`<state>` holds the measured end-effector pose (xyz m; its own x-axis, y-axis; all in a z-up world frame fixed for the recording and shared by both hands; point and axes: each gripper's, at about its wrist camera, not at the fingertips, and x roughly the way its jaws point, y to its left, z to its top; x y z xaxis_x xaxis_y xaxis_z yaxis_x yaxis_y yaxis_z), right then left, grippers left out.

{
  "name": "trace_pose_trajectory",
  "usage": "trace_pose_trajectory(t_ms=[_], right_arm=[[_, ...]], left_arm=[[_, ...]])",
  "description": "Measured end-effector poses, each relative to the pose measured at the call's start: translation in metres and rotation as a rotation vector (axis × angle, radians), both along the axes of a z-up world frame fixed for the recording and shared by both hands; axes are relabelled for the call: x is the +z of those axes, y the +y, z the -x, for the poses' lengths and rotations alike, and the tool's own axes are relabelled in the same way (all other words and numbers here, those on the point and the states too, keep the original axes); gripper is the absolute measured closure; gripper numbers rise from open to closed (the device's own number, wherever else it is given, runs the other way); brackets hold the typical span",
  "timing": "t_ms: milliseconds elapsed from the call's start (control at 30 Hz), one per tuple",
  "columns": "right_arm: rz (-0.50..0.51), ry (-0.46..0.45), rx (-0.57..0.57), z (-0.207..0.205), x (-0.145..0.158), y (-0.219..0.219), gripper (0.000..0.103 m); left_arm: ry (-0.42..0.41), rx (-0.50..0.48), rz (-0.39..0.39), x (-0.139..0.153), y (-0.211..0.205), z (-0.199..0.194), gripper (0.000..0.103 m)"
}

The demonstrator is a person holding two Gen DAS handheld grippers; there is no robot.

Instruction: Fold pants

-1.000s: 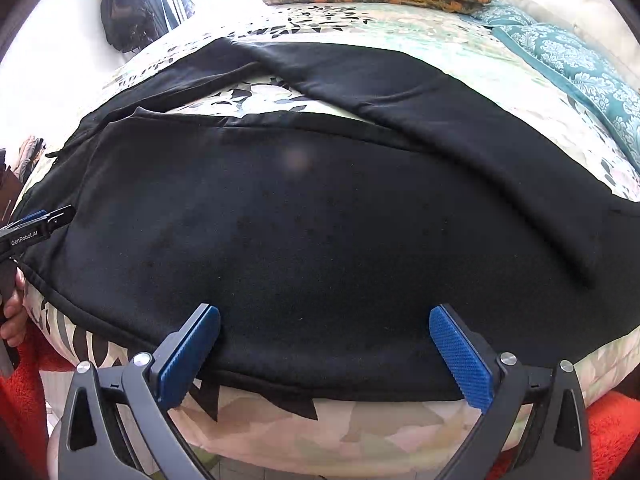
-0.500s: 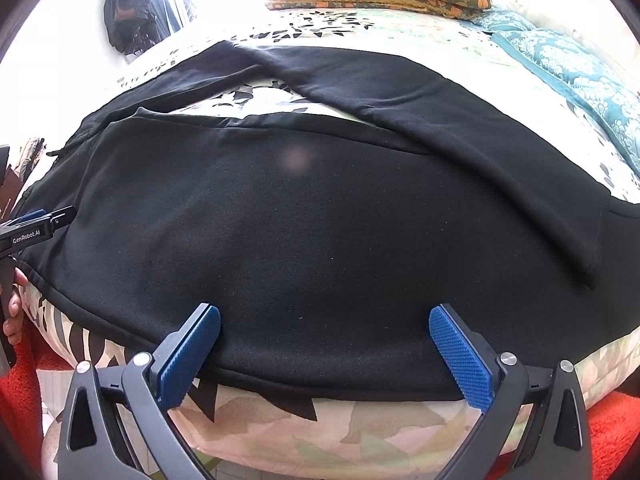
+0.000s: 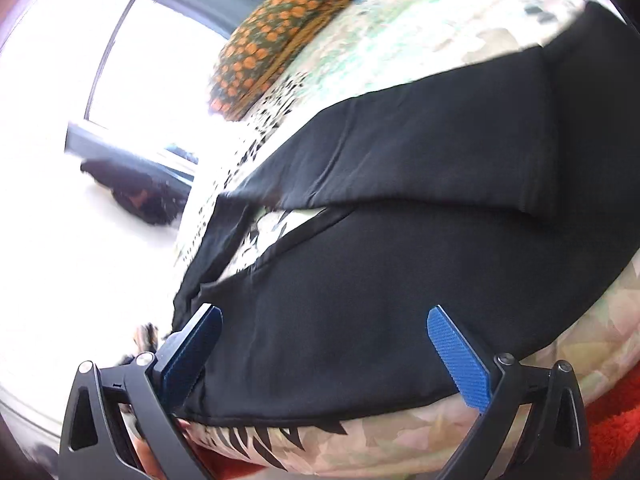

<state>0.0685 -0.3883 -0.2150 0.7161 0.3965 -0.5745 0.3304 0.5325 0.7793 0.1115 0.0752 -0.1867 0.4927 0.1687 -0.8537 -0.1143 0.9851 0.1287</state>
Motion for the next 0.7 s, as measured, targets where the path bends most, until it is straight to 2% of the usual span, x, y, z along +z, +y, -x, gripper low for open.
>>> trace_pose_trajectory(t_ms=[67,133,200,233,267,300,400,567,700], right_arm=[[-0.012,0.003,-0.073,-0.004,-0.003,-0.020,0.012],[0.008,0.020,-0.132,-0.008,-0.005,-0.035,0.021],[0.001,0.045,-0.185,-0.011,-0.011,-0.049,0.047],[0.001,0.060,-0.206,-0.011,-0.014,-0.055,0.057],[0.000,0.075,-0.217,-0.011,-0.017,-0.061,0.082],[-0.002,0.083,-0.220,-0.011,-0.020,-0.064,0.095],[0.026,0.056,-0.213,-0.010,-0.011,-0.064,0.096],[0.172,-0.016,-0.168,-0.007,0.023,-0.060,0.097],[0.143,0.021,-0.193,-0.002,0.014,-0.071,0.097]], left_arm=[[-0.015,-0.002,0.000,-0.001,0.000,0.002,0.005],[-0.023,-0.003,0.001,-0.002,0.000,0.002,0.005],[-0.026,-0.003,0.000,-0.002,0.000,0.002,0.005],[-0.029,-0.004,-0.001,-0.002,0.000,0.002,0.005],[-0.032,-0.005,-0.002,-0.002,-0.001,0.003,0.005],[-0.034,-0.005,-0.003,-0.002,-0.001,0.003,0.005],[-0.034,-0.003,-0.004,-0.002,-0.001,0.004,0.005],[-0.031,0.004,-0.008,-0.002,-0.002,0.002,0.005],[-0.027,0.011,-0.010,-0.002,-0.003,0.000,0.005]])
